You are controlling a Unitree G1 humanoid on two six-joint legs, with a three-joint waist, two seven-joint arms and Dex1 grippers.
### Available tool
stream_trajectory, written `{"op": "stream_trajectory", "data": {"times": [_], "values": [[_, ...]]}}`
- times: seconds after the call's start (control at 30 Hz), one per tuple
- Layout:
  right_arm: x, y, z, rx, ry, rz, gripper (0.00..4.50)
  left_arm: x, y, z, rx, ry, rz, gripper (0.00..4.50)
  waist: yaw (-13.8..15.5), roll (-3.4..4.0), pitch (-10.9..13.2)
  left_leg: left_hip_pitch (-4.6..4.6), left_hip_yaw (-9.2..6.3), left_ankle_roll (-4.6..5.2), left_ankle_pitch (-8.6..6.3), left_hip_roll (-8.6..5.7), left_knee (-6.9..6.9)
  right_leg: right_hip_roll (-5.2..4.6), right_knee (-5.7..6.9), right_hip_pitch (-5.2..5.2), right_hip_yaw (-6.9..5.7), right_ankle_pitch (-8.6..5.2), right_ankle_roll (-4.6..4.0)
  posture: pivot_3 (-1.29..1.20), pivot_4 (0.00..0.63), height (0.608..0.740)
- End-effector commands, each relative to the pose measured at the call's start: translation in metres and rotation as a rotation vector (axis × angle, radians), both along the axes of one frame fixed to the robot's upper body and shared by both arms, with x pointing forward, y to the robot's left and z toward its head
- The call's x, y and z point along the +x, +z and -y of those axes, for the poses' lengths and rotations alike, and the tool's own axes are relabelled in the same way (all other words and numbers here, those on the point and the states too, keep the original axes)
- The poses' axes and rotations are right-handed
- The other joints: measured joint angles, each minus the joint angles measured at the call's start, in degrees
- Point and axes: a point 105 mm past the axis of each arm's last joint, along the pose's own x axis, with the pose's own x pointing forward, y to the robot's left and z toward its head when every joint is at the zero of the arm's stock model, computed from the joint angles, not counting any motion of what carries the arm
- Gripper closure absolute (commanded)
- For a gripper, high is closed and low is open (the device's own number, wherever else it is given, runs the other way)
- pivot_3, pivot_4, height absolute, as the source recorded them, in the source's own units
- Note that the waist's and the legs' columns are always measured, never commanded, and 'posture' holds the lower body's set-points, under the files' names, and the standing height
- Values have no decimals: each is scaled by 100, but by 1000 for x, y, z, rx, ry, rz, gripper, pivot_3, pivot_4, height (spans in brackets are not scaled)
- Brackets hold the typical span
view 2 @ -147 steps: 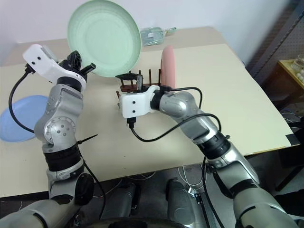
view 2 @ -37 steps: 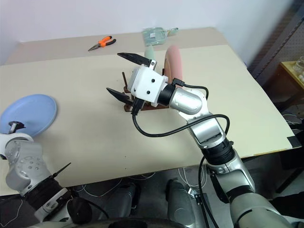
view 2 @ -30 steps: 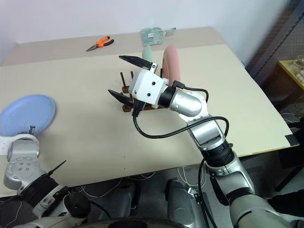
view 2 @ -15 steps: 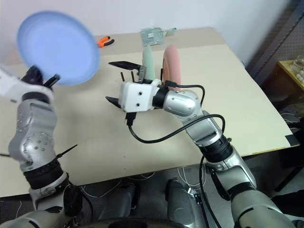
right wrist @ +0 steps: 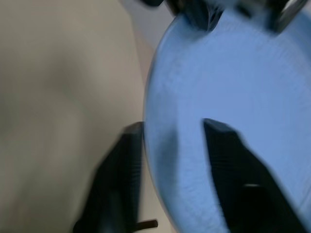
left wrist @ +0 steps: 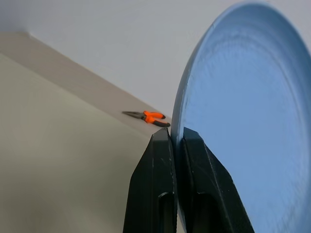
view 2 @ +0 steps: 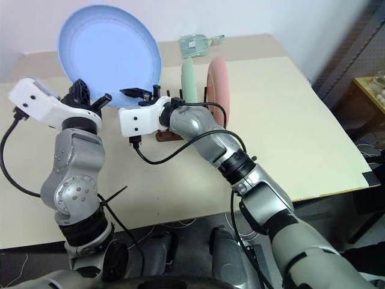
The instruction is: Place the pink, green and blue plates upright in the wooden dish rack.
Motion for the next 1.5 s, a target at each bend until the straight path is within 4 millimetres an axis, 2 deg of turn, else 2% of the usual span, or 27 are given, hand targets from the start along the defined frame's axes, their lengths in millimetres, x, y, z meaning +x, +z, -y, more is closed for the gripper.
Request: {"op": "stream_trajectory", "data": {"times": [0.03, 0.13, 0.23, 0.33, 0.43, 0.47, 0.53, 0.6, 0.63, 0.7, 0.77, 0.83, 0.9, 0.97, 1.03, 1.17, 1.3, 1.5], "values": [[-1, 26, -4, 48, 3, 86, 4376, -9, 9, 6, 14, -19, 43, 4500, -1, 0, 0, 0, 0, 0, 0, 0, 0, 0, 0, 0, 0, 0, 0, 0, 150, 739], [-2, 25, -3, 41, 4, 98, 4453, -7, 9, 7, 4, -34, 50, 4500, -3, 2, 1, 1, 0, 0, 0, 0, 0, 1, 1, 0, 0, 0, 0, 0, 150, 739], [-2, 24, -1, 35, 3, 108, 4500, -5, 11, 8, -35, -71, 72, 3450, -2, 2, 1, 0, 0, 0, 0, 0, 0, 2, 0, 0, -1, 0, 0, 0, 150, 739], [-3, 23, 0, 31, 3, 115, 4500, -4, 17, 0, -129, -88, 122, 1950, 0, 2, 1, 0, 0, 0, 0, 1, 0, 2, -1, 0, 0, 0, 0, 0, 150, 739], [-4, 24, 2, 39, 11, 121, 4500, -6, 31, -15, -126, -61, 185, 564, -11, 1, 1, 0, -1, 0, 0, 1, 0, 2, 0, 0, -2, -1, 0, 0, 150, 739], [-5, 25, 3, 47, 16, 124, 4500, -8, 37, -24, -121, -34, 216, 564, -15, 1, 1, 0, 0, 0, 0, 1, 0, 3, 0, 0, -2, -1, 0, 0, 150, 739], [-11, 32, 6, 92, 59, 125, 4500, -19, 47, -60, -54, 114, 265, 564, -21, 1, 1, 1, 0, 0, 0, 1, -1, 3, -2, 0, -2, -1, 0, 0, 150, 739], [-18, 41, 9, 160, 98, 104, 4500, -26, 46, -85, 33, 238, 241, 564, -43, 2, 2, 1, 1, -1, 1, 2, -3, 6, 1, -3, 0, -1, 0, 0, 150, 739], [-25, 52, 13, 276, 148, 22, 4500, -30, 38, -102, 170, 319, 182, 564, -43, 3, 2, 2, 1, -2, 1, 3, -6, 8, 1, -4, 0, -1, 0, 0, 150, 739], [-40, 69, 22, 465, 266, -139, 4500, -33, 25, -117, 416, 379, 82, 564, -59, 7, 2, 8, 1, -2, 2, 5, -17, 9, -1, -4, 4, -1, -1, 0, 150, 739], [-59, 80, 31, 626, 418, -355, 4500, -28, -1, -113, 587, 318, -12, 564, -43, 4, 0, 13, 0, -2, 2, 4, -34, 8, 1, -7, 10, -1, -1, 0, 150, 739], [-75, 88, 41, 780, 558, -625, 4500, -19, -38, -89, 695, 118, -93, 564, 16, 7, 2, 12, -12, -2, 2, 13, -47, 2, -1, -7, 8, -1, -3, 0, 150, 739], [-86, 89, 48, 849, 646, -815, 4500, -19, -76, -61, 808, -69, -171, 564, 25, 6, 1, 10, -18, -2, 2, 15, -44, -10, -2, -5, 4, -10, -18, 0, 150, 739], [-90, 85, 50, 880, 667, -937, 4500, -25, -101, -40, 842, -210, -190, 564, -7, 6, 1, 11, -16, -1, 2, 14, -42, -15, -9, -4, 9, -13, -23, 0, 150, 739], [-86, 79, 51, 928, 639, -1033, 4500, -33, -121, -24, 840, -331, -202, 564, -23, 6, 1, 11, -12, -1, 1, 18, -46, -17, -11, -11, 13, -15, -25, 0, 150, 739], [-77, 72, 52, 961, 584, -1092, 4500, -42, -133, -8, 815, -437, -197, 564, -30, 17, 4, 7, -9, -1, 1, 29, -65, -7, 3, -39, 14, -25, -44, 0, 150, 739], [-64, 65, 55, 987, 518, -1134, 4500, -46, -134, 5, 814, -512, -178, 564, -25, 18, 4, 3, -6, -1, 2, 36, -67, 3, 9, -48, 13, -23, -45, 0, 150, 739], [-50, 53, 55, 945, 438, -1199, 4500, -48, -134, 13, 816, -559, -166, 564, -27, 18, 4, 3, 2, 0, 2, 31, -60, -3, 6, -43, 15, -23, -44, 0, 150, 739]]}}
